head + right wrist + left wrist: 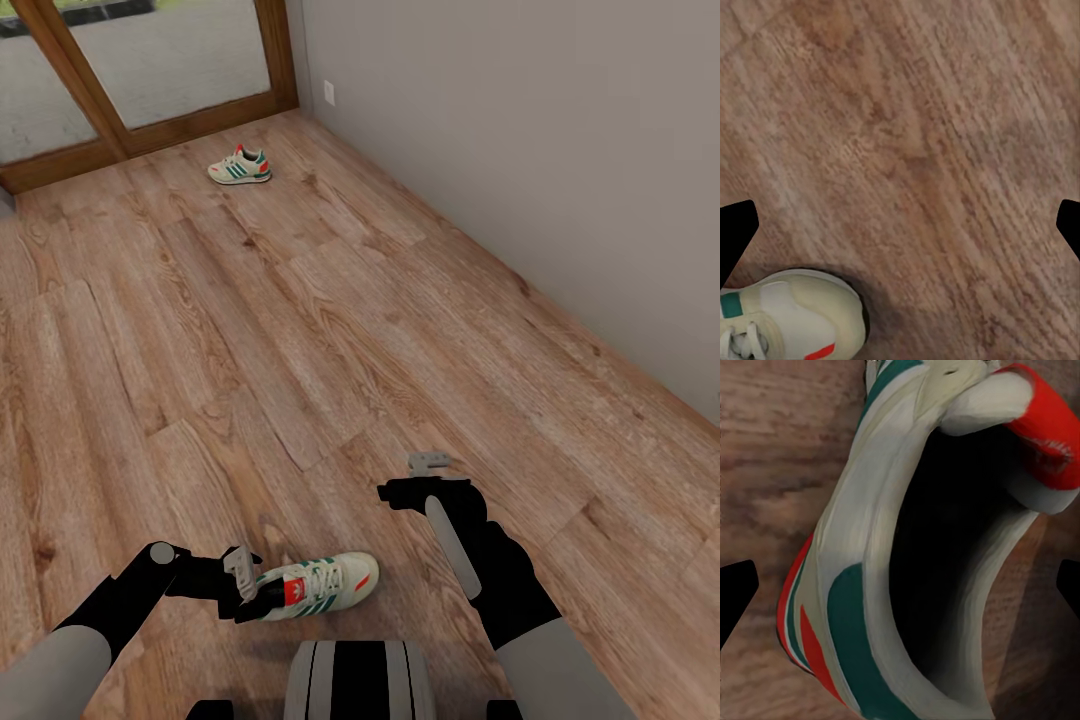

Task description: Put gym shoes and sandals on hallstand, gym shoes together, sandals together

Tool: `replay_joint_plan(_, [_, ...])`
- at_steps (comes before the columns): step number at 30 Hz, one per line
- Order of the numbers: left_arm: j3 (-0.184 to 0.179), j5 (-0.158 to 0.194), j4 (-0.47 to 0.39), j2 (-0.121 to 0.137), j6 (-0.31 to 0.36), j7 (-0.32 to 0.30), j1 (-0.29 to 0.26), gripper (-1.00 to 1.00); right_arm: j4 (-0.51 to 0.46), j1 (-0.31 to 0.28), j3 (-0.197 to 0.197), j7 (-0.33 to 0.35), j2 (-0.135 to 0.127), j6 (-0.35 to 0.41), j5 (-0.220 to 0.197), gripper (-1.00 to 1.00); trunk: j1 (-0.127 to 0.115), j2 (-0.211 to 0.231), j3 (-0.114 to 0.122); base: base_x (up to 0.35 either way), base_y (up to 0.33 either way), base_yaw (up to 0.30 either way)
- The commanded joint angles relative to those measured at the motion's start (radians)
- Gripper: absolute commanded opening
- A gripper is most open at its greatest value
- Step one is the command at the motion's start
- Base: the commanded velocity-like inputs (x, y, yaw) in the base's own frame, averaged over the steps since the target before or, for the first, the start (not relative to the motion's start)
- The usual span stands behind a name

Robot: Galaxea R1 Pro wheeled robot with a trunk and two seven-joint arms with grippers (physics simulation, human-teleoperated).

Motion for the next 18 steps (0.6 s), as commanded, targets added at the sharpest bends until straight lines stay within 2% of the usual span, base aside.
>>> replay_joint_plan(1, [-0.002,-0.005,-0.001,0.001,-0.007,0.000,0.000,1.00,-0.001,0.000,0.001,-0.010,0.000,0.003,-0.010,1.00,0.000,0.000,-0.001,0.000,-0.002,0.000])
replay_joint_plan(13, [-0.002,-0.005,-0.001,0.001,-0.007,0.000,0.000,1.00,-0.001,0.000,0.001,-0.010,0.000,0.003,-0.010,1.00,0.000,0.000,-0.001,0.000,0.000,0.000])
replay_joint_plan(18, [-0.002,-0.005,-0.001,0.001,-0.007,0.000,0.000,1.00,-0.001,0.000,0.001,-0.010,0.000,0.003,-0.010,1.00,0.002,-0.001,-0.020,0.000,0.000,0.000])
